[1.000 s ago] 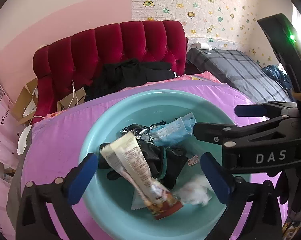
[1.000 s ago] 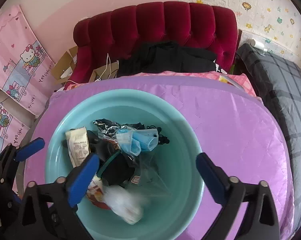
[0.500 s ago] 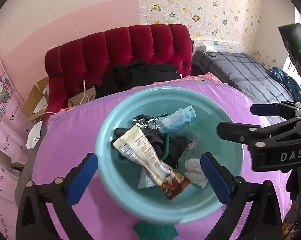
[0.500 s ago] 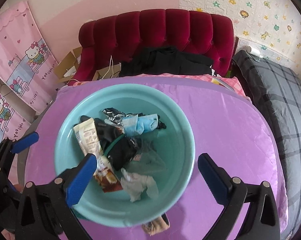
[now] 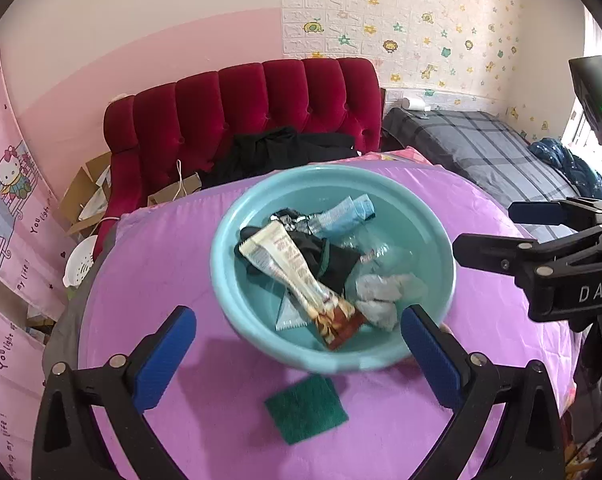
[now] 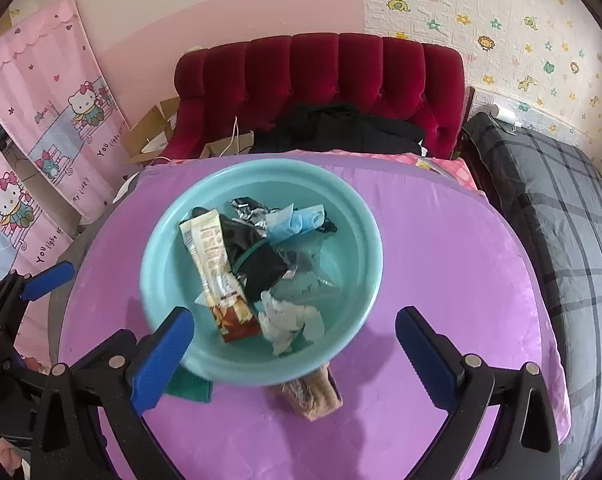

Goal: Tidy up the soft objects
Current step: 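Withdraw both tools from the basin toward the green pad and tan sock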

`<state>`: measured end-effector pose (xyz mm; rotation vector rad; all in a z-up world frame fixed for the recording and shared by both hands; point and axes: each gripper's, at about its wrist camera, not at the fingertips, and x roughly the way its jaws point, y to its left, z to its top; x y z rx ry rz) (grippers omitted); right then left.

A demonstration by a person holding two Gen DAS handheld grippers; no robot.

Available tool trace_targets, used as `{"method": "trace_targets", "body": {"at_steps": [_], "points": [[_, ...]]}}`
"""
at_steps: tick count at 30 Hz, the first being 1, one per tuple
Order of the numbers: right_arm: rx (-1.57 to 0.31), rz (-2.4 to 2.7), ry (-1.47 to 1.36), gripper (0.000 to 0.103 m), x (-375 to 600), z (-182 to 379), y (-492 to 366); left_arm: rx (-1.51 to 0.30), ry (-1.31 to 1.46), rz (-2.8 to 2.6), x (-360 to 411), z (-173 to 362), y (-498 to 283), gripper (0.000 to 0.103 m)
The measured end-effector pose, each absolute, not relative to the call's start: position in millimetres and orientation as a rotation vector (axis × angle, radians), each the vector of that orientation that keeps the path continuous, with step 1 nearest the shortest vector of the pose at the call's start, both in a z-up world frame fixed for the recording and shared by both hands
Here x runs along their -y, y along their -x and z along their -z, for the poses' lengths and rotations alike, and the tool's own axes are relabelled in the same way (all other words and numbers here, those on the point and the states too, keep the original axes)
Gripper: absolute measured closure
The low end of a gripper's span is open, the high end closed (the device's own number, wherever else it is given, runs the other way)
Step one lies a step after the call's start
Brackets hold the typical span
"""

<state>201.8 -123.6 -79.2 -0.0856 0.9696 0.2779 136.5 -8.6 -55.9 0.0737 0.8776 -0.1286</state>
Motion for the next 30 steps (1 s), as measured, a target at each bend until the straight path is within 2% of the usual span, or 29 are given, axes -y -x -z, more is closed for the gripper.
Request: {"method": "trace_targets", "body": {"at_steps": [13, 30], "points": [[-0.958, -0.302, 0.102, 0.000, 131.7, 85.1, -144.3, -0.862, -0.069, 0.122, 6.8, 66.6, -79.4, 0.000], [-0.947, -0.253, 0.095, 0.000, 154.1, 146.6, -92.8, -0.887, -0.045, 0.077, 9.9, 131.3, -42.9, 0.000]]}}
